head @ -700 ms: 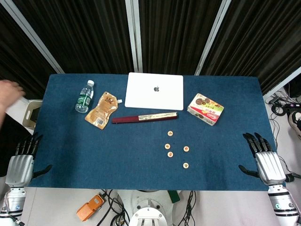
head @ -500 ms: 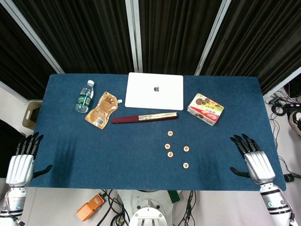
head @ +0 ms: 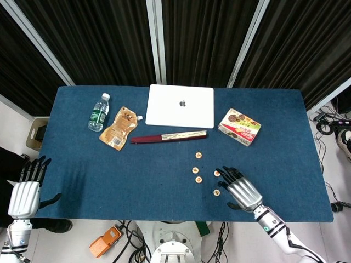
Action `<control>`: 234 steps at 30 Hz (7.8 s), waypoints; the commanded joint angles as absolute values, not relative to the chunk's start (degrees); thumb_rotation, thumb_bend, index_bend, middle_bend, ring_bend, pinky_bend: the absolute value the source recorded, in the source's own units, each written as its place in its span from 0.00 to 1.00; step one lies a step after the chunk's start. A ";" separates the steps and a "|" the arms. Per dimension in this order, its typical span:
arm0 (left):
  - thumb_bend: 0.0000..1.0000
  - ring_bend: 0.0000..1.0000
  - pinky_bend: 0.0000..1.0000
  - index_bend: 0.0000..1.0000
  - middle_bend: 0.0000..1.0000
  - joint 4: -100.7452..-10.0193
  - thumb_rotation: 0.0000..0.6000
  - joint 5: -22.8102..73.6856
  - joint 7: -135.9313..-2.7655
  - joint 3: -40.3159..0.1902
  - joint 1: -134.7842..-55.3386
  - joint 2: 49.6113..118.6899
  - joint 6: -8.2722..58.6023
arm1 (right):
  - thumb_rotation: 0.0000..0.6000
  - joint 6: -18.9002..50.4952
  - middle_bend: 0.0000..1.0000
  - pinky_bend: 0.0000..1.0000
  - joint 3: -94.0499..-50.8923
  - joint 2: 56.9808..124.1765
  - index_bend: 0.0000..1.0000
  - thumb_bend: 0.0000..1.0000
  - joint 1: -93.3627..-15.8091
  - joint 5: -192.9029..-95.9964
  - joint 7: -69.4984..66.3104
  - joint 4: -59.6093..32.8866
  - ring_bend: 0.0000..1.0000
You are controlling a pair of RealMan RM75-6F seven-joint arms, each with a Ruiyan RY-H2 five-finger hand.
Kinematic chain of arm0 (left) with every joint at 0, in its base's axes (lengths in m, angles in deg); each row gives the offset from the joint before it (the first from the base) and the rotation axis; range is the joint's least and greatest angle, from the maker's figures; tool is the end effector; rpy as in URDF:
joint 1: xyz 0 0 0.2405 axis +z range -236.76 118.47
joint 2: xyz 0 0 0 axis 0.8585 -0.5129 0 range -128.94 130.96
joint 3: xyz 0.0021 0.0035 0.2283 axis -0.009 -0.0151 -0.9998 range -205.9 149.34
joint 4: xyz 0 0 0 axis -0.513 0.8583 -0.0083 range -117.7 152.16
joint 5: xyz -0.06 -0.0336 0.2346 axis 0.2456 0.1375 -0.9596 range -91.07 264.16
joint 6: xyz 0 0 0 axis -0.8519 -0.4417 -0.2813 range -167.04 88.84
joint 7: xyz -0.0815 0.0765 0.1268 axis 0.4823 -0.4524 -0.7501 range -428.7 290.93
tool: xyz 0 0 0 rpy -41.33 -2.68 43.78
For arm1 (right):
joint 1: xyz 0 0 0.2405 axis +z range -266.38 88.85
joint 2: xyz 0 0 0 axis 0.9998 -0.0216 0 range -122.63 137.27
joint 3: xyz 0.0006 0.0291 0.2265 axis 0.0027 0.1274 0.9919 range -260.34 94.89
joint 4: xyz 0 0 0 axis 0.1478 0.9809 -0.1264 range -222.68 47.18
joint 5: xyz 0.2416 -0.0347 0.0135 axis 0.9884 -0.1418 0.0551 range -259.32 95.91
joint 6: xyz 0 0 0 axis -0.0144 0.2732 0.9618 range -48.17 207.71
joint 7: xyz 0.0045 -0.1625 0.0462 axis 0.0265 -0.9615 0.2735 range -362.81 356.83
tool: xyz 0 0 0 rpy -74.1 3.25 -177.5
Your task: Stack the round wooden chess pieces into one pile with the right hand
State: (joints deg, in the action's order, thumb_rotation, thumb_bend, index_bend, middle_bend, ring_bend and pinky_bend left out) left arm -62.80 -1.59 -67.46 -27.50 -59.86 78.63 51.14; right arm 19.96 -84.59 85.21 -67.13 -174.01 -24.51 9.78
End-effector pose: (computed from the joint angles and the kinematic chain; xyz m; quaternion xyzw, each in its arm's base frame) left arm -0.3182 0.1762 0.0685 -0.5711 -0.3988 -0.4031 0.5936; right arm -0.1777 -0.2159 -0.0449 0.8161 -0.3156 0.3240 0.3598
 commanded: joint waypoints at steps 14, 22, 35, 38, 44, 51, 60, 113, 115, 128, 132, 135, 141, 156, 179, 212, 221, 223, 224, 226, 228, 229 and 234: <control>0.05 0.00 0.00 0.09 0.01 -60.07 1.00 -0.33 -65.17 -27.70 -59.00 79.63 50.57 | 1.00 24.39 0.10 0.15 -83.44 92.02 0.46 0.43 -63.72 -167.83 -29.06 4.12 0.04; 0.05 0.00 0.00 0.09 0.01 -59.27 1.00 -0.06 -64.49 -27.65 -58.79 79.83 50.43 | 1.00 24.57 0.10 0.15 -83.88 93.14 0.49 0.46 -62.98 -167.31 -28.96 2.87 0.04; 0.05 0.00 0.00 0.09 0.01 -58.19 1.00 0.15 -63.70 -27.65 -58.52 80.24 50.25 | 1.00 22.69 0.10 0.15 -83.30 93.09 0.59 0.52 -62.20 -167.57 -26.43 2.79 0.06; 0.05 0.00 0.00 0.09 0.01 -58.23 1.00 0.08 -63.70 -27.65 -58.50 80.19 50.27 | 1.00 23.01 0.10 0.15 -81.19 92.37 0.59 0.52 -60.86 -166.43 -26.42 4.32 0.06; 0.05 0.00 0.00 0.09 0.01 -58.60 1.00 0.01 -63.99 -27.61 -58.48 80.05 50.30 | 1.00 26.66 0.10 0.15 -76.45 93.18 0.59 0.52 -56.44 -161.61 -30.15 5.59 0.06; 0.05 0.00 0.00 0.09 0.01 -58.35 1.00 0.49 -63.84 -27.71 -58.36 80.32 49.68 | 1.00 31.30 0.10 0.15 -73.88 97.10 0.57 0.52 -51.19 -153.11 -37.40 3.33 0.06; 0.05 0.00 0.00 0.09 0.01 -57.47 1.00 0.79 -63.07 -27.63 -58.24 80.47 49.40 | 1.00 31.86 0.10 0.15 -73.46 100.68 0.56 0.52 -47.75 -146.61 -40.71 0.43 0.06; 0.05 0.00 0.00 0.09 0.01 -55.17 1.00 1.12 -61.38 -27.51 -57.80 81.48 48.90 | 1.00 22.59 0.10 0.15 -81.96 96.51 0.48 0.39 -46.60 -151.47 -38.81 5.64 0.06; 0.05 0.00 0.00 0.09 0.01 -55.21 1.00 0.96 -61.44 -27.54 -57.87 81.55 48.93 | 1.00 22.67 0.10 0.14 -83.12 95.85 0.48 0.33 -46.91 -152.79 -39.03 6.01 0.04; 0.05 0.00 0.00 0.09 0.01 -55.88 1.00 0.87 -61.96 -27.54 -57.70 81.21 49.30 | 1.00 22.85 0.05 0.07 -86.20 97.62 0.48 0.32 -46.05 -164.25 -41.51 -0.99 0.00; 0.05 0.00 0.00 0.09 0.01 -55.90 1.00 0.99 -62.07 -27.62 -57.61 81.27 49.17 | 1.00 24.58 0.05 0.07 -85.94 98.23 0.48 0.34 -45.25 -165.06 -41.95 -2.61 0.00; 0.05 0.00 0.00 0.09 0.01 -55.84 1.00 1.18 -62.01 -27.57 -57.51 81.28 49.16 | 1.00 25.30 0.05 0.07 -85.94 98.67 0.49 0.37 -45.00 -165.83 -41.35 -3.44 0.00; 0.05 0.00 0.00 0.09 0.01 -55.73 1.00 1.22 -62.02 -27.57 -57.56 81.28 48.95 | 1.00 26.52 0.05 0.07 -85.77 99.57 0.50 0.41 -44.86 -166.31 -40.80 -5.23 0.00; 0.05 0.00 0.00 0.09 0.01 -55.65 1.00 1.33 -62.05 -27.54 -57.53 81.30 48.77 | 1.00 26.32 0.08 0.07 -84.73 99.43 0.59 0.55 -45.20 -167.79 -37.61 -5.20 0.00; 0.05 0.00 0.00 0.09 0.01 -56.51 1.00 1.32 -62.86 -27.54 -57.80 80.91 48.41 | 1.00 28.50 0.10 0.07 -78.93 99.78 0.58 0.55 -43.84 -161.40 -37.33 -5.72 0.00; 0.05 0.00 0.00 0.09 0.01 -55.72 1.00 1.55 -62.33 -27.49 -57.85 81.39 48.08 | 1.00 28.62 0.09 0.07 -79.80 100.10 0.51 0.55 -43.54 -159.16 -40.16 -4.88 0.00; 0.05 0.00 0.00 0.09 0.01 -55.66 1.00 1.55 -62.30 -27.48 -57.90 81.42 48.00 | 1.00 28.52 0.09 0.05 -79.90 100.20 0.47 0.55 -43.45 -159.03 -40.22 -4.79 0.00; 0.05 0.00 0.00 0.09 0.01 -55.62 1.00 1.59 -62.25 -27.47 -57.87 81.44 48.02 | 1.00 28.49 0.09 0.05 -80.00 100.18 0.46 0.55 -43.45 -159.05 -40.36 -4.77 0.00; 0.05 0.00 0.00 0.09 0.01 -55.60 1.00 1.59 -62.22 -27.46 -57.86 81.46 48.05 | 1.00 28.43 0.08 0.05 -80.03 100.15 0.46 0.55 -43.47 -159.07 -40.39 -4.71 0.00; 0.05 0.00 0.00 0.09 0.01 -55.51 1.00 1.59 -62.15 -27.47 -57.82 81.48 48.09 | 1.00 27.95 0.08 0.05 -80.07 99.94 0.46 0.55 -43.64 -159.33 -40.21 -4.39 0.00; 0.05 0.00 0.00 0.09 0.01 -55.44 1.00 1.58 -62.10 -27.48 -57.82 81.49 48.08 | 1.00 26.71 0.08 0.05 -79.98 99.32 0.45 0.54 -44.24 -159.68 -39.36 -3.56 0.00; 0.05 0.00 0.00 0.09 0.01 -55.41 1.00 1.58 -62.05 -27.47 -57.83 81.49 48.07 | 1.00 25.90 0.08 0.05 -80.00 98.83 0.44 0.53 -44.69 -159.93 -38.84 -3.05 0.00; 0.05 0.00 0.00 0.09 0.01 -55.24 1.00 1.49 -61.81 -27.40 -57.92 81.60 48.10 | 1.00 21.07 0.08 0.06 -81.15 95.24 0.44 0.33 -48.45 -160.73 -35.83 -0.24 0.00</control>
